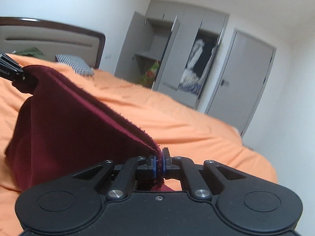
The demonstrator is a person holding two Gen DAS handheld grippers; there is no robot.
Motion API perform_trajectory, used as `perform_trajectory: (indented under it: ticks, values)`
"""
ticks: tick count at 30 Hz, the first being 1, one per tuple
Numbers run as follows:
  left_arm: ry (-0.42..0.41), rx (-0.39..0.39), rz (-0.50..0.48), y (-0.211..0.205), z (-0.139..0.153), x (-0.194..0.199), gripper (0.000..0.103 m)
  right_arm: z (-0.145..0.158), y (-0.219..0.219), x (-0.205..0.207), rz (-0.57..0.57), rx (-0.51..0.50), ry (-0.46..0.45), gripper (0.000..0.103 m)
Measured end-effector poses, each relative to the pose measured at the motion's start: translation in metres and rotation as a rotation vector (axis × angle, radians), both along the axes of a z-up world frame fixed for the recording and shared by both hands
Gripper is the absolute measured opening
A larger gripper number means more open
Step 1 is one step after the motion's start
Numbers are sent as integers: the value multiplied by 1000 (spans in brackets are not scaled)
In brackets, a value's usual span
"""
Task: Fold small clothes
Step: 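Lift the hem with both tools and fold it over toward the collar, open both, then raise both open tools away from the folded shirt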
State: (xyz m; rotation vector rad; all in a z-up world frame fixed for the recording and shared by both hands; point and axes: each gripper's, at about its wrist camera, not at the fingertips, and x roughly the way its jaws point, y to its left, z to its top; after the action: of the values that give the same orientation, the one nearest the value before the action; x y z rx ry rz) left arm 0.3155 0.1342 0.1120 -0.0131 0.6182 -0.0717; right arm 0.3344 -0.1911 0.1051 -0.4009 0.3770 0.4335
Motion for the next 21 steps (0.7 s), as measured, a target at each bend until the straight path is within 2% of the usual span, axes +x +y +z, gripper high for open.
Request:
perform_trajectory:
  ticks: [4,8,10,11,12,13,15,17,19,21]
  values:
    - [51,0,6,4,-18,37,5,-23,7,44,-11,-19,72,5]
    - [128,-38,28,11,-43,64,8,-48,13,71,-33,-30,150,6]
    - [169,-70,44,17,-55,72,23,-61,13,84,-52,-12,209,6]
    - [183,-81,56,19,-60,69,59,-68,11,85,-65,3,237,10]
    - [189,-83,75,23,-62,69,91,-75,8,93,-84,20,268,20]
    - [175,-77,95,26,-65,63,99,-84,4,104,-104,35,299,27]
    - [142,-52,105,33,-63,55,102,-96,0,116,-147,62,337,67]
    - [149,-51,115,41,-65,51,102,-103,-6,117,-171,85,337,80]
    - [158,-79,130,54,-70,41,102,-109,-14,118,-188,114,350,83]
    - [170,-111,131,61,-76,22,102,-113,-22,115,-212,152,363,91]
